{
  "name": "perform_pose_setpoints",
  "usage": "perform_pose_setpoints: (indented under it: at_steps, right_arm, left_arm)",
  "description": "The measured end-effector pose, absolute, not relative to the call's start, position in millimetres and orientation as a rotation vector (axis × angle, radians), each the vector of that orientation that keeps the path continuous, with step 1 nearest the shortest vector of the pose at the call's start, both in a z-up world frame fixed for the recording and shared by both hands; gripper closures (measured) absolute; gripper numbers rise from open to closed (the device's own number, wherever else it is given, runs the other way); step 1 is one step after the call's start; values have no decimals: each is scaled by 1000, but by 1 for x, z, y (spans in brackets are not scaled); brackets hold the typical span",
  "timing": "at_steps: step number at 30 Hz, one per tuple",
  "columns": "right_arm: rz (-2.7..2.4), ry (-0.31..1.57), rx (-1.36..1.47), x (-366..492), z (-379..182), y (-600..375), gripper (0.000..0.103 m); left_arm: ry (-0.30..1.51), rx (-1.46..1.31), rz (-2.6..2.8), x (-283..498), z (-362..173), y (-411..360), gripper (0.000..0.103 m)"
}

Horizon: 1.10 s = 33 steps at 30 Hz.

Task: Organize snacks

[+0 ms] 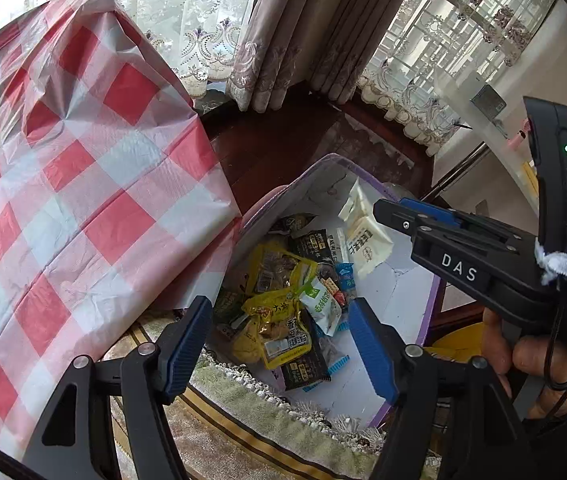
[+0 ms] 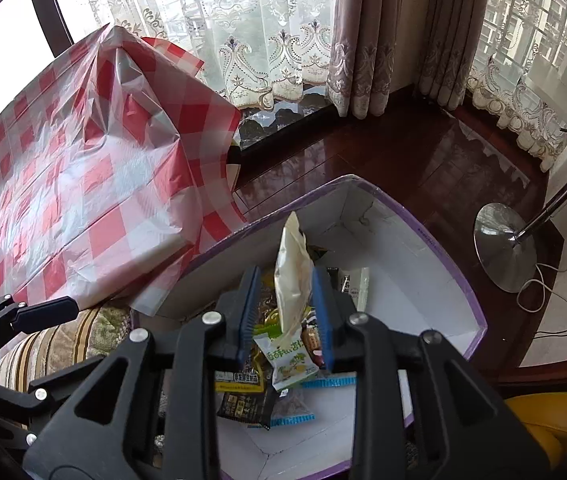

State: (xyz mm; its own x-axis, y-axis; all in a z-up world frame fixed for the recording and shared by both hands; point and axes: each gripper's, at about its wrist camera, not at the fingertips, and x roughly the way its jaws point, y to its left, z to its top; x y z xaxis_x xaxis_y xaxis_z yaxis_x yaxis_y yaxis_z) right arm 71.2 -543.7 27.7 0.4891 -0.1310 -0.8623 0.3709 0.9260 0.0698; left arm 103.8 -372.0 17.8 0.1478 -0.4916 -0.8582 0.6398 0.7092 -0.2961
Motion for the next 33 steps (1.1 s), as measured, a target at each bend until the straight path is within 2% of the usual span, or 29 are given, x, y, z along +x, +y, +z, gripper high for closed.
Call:
perform_pose_setpoints:
  at_steps: [1, 3, 7, 12, 16, 33]
  right_arm:
    - [-310, 1016, 260, 71, 29, -543, 57]
    - [-313, 1014, 255, 70, 31, -540, 49]
    - [-326, 1027, 242, 61, 33, -532, 44]
    - [-359, 1063, 246, 37, 29, -524, 43]
    - [-396, 1091, 246, 16, 27, -520, 43]
    - [-408, 1152, 202, 6, 14, -518, 43]
  left_arm:
    - [1169, 147, -811, 103, 18, -371, 31]
    - [1175, 134, -792, 101, 17, -367, 28]
    - [1222, 65, -726, 89, 10, -354, 19]
    - [1275, 48, -680, 58, 0, -342, 18]
    - [1194, 105, -664, 40, 2, -339, 18]
    - [1174, 34, -648, 41, -4, -333, 18]
